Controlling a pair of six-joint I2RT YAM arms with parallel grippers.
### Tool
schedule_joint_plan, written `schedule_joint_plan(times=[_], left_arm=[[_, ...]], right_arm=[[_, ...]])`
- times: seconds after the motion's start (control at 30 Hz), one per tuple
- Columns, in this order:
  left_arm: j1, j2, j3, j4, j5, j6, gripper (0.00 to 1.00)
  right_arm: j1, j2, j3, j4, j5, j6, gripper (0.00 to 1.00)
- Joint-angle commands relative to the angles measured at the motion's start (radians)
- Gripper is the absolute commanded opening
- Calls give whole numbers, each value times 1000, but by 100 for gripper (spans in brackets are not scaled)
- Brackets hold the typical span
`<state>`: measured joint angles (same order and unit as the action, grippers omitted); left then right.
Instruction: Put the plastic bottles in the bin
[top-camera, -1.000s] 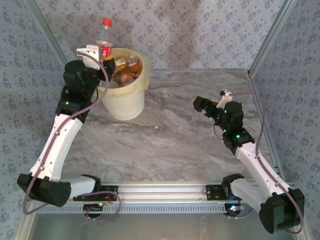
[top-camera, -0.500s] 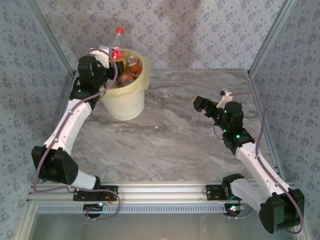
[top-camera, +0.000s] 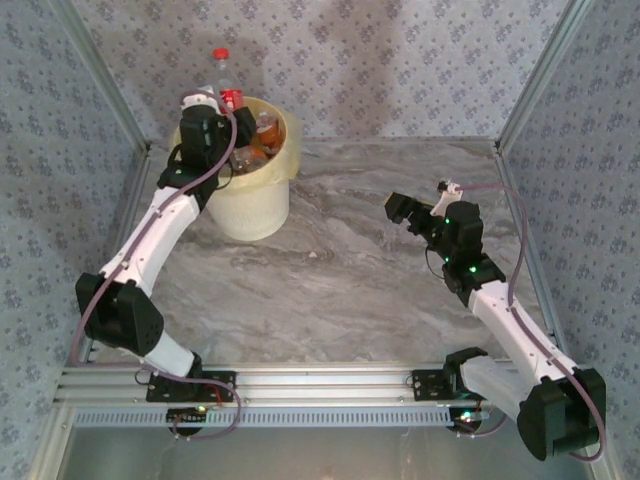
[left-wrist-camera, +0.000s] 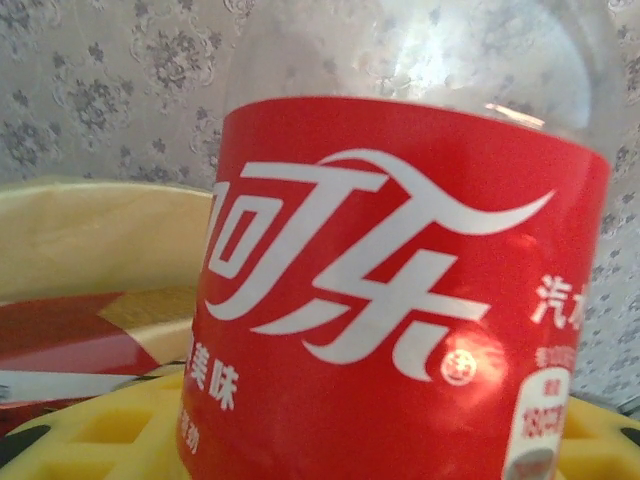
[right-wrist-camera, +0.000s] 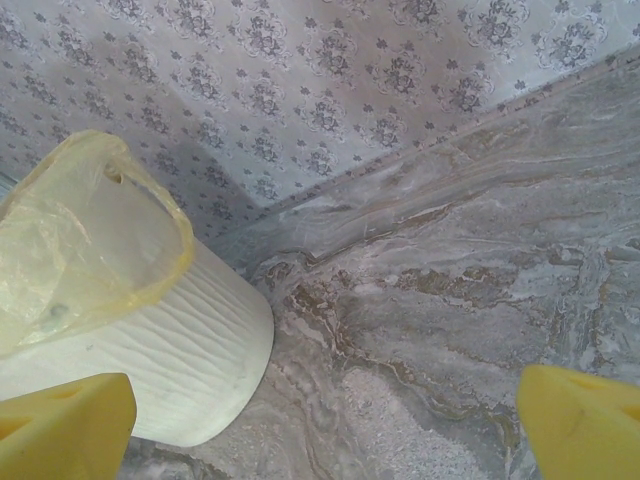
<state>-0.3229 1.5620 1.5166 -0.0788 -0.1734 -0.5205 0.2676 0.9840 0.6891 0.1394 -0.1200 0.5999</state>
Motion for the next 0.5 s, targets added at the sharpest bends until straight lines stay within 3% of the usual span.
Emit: schedule_joint_plan(times=[0.0,0.1,0.23,0.37,0.47], left_arm=[[-24,33,62,-76,-116,-181,52],[-46,44,49,-91,-180,-238,54],[-59,31,54,-152,-281,-291,75],[-59,-6,93,-211,-237,-267,97],[-58,-35,144,-259,-236,-210,98]], right_arm=[[-1,5,29,15,-3,17,100],[0,0,28,7,-2,17,100],[0,-5,19,-1,0,17,100],[-2,-3,9,-3,-4,17,100],[-2,1,5,1,-5,15,100]])
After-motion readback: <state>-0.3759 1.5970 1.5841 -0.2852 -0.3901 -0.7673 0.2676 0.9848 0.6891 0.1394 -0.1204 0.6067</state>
